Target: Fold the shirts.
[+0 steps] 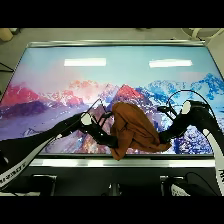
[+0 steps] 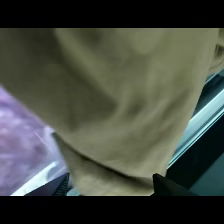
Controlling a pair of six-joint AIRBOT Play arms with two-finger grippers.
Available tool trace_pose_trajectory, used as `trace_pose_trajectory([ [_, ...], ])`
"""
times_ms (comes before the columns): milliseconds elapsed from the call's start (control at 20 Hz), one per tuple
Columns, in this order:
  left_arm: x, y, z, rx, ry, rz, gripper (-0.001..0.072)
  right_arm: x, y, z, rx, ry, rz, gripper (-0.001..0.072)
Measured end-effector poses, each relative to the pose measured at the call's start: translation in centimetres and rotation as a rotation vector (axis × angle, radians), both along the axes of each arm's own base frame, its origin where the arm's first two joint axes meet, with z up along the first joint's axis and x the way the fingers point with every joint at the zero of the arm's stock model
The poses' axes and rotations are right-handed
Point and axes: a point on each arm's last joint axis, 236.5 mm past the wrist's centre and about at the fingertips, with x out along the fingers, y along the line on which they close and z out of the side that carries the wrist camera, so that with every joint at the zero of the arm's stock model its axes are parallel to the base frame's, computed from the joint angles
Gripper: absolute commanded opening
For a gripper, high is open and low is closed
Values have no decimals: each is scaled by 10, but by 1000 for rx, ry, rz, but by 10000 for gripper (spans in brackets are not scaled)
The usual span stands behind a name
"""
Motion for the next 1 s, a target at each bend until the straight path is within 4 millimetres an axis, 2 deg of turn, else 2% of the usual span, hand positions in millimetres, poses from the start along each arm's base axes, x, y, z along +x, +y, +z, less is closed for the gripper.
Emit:
trace_pose_trajectory([
  [50, -5, -8, -6, -6, 12, 7, 540, 0, 3, -3, 10, 7, -5, 359],
  [100, -12, -13, -8, -11, 31, 8, 274, 0, 5, -6, 21, 11, -10, 149],
  [150, -15, -15, -14, -4, 34, 7, 22, -1, 8, -8, 34, 18, -12, 26],
  [250, -13, -20, -15, -16, 32, 20, 25, 0, 13, -10, 53, 21, -21, 21],
  [350, -4, -23, -6, -44, 3, 22, 25, 3, 17, -8, 69, 15, -25, 21],
  [450, 22, -26, 24, -108, -80, 38, 24, 15, 19, 6, 79, -35, -18, 22],
  [550, 57, -19, 72, -170, -221, 57, 25, 42, 18, 37, 80, -155, -4, 21],
  [650, 101, 3, 148, -235, -443, 99, 24, 82, 17, 97, 74, -365, 13, 20],
  [750, 136, 37, 240, -294, -691, 175, 24, 118, 14, 186, 53, -646, 31, 20],
  [800, 149, 62, 294, -321, -825, 240, 24, 129, 9, 240, 25, -807, 39, 20],
  [900, 153, 119, 399, -376, -1072, 400, 24, 130, -1, 349, -30, -1124, 36, 20],
  [950, 146, 145, 441, -399, -1173, 472, 24, 120, -3, 399, -50, -1271, 31, 20],
  [1000, 135, 167, 475, -420, -1258, 534, 24, 107, -4, 436, -56, -1380, 23, 20],
])
